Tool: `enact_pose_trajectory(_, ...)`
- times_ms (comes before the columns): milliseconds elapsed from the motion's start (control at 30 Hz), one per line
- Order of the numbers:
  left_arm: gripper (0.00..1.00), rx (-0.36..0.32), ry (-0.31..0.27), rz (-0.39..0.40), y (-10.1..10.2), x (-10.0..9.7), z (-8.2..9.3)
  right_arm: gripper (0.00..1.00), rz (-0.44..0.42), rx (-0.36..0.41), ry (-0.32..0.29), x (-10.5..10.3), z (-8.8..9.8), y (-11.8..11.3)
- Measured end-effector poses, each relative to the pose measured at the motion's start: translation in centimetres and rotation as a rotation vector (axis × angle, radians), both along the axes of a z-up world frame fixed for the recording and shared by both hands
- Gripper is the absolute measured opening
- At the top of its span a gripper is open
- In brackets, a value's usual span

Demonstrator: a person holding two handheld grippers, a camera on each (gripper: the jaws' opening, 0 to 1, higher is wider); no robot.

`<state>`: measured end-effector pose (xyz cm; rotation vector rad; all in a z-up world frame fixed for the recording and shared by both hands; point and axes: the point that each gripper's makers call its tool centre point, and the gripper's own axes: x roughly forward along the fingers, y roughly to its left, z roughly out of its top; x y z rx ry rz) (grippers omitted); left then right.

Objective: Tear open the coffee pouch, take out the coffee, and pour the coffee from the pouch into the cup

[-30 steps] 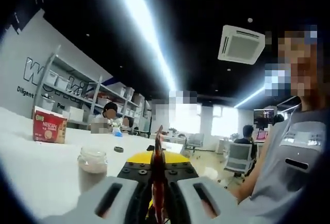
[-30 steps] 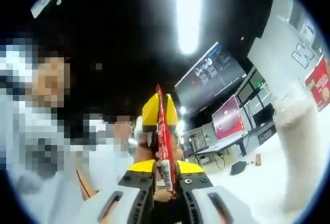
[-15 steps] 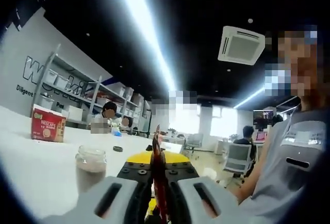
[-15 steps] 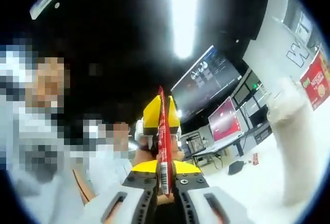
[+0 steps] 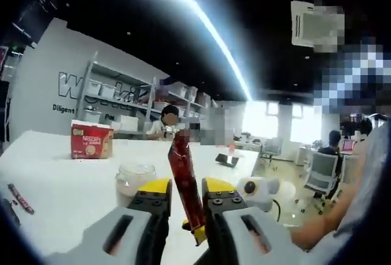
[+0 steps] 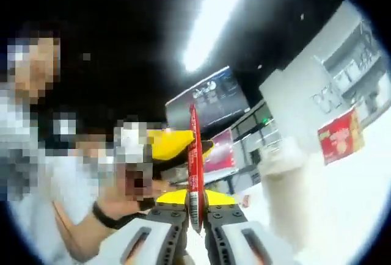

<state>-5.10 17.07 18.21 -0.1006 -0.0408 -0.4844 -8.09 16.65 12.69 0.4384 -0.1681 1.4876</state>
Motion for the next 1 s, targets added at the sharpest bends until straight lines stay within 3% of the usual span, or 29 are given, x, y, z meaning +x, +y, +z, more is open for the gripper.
enact_pose_trajectory(67,0.22,0.038,-0.024,0.036,-0.4,0.1,0.2,0.09,-0.069,0.026,-0.03,0.1,0.0,0.1)
enact_pose_trajectory(267,0.19,0.057,-0.071,0.112,0.0,-0.4,0.7,0.09,-0.253,0.036,-0.188,0.1,-0.4,0.7)
enact_pose_trajectory(467,0.11,0.026,-0.084,0.111,0.2,-1.0,1.4,0.09,-0.268,0.047,-0.229,0.0,0.1,0.8)
enact_pose_trajectory(567,0.12,0.02,-0.085,0.1,0.2,-1.0,1.4,0.09,-0.254,0.05,-0.217,0.1,0.1,0.8)
enact_pose_trajectory(733,0.21,0.034,-0.097,0.067,-0.1,-0.7,1.3,0.09,-0.213,0.037,-0.135,0.8,0.3,0.4)
enact_pose_trajectory(1000,0.25,0.047,-0.096,0.046,0.1,-1.1,1.4,0.09,-0.164,0.021,-0.06,2.2,1.4,-1.0)
